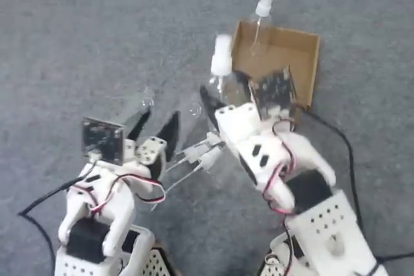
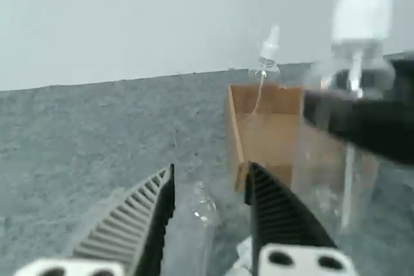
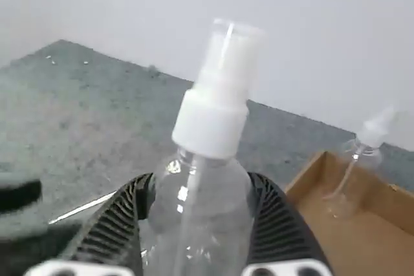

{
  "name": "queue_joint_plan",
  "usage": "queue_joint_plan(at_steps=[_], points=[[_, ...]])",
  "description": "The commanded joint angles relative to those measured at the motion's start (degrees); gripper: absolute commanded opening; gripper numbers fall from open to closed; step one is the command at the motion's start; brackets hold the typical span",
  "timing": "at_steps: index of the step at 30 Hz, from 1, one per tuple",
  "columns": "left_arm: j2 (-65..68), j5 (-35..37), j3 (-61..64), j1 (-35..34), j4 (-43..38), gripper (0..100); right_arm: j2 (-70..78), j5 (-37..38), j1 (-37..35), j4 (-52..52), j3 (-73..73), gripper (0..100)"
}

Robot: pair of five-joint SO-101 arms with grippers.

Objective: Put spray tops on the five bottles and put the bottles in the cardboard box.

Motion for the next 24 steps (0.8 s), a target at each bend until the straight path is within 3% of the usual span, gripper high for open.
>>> queue_joint_plan(at_steps=[1,12,24], points=[[-0.35,-0.53,1.45,4.48,-2.02,22,6.55,-0.62,0.84,4.09,-11.69,0.6],[-0.35,-0.62,4.00,5.54,-3.78,22,13.67,-0.53,0.57,15.60,-22.77,0.6],[-0.35,-0.62,5.23,5.54,-4.84,22,14.11,-0.53,0.57,16.57,-22.95,0.6]])
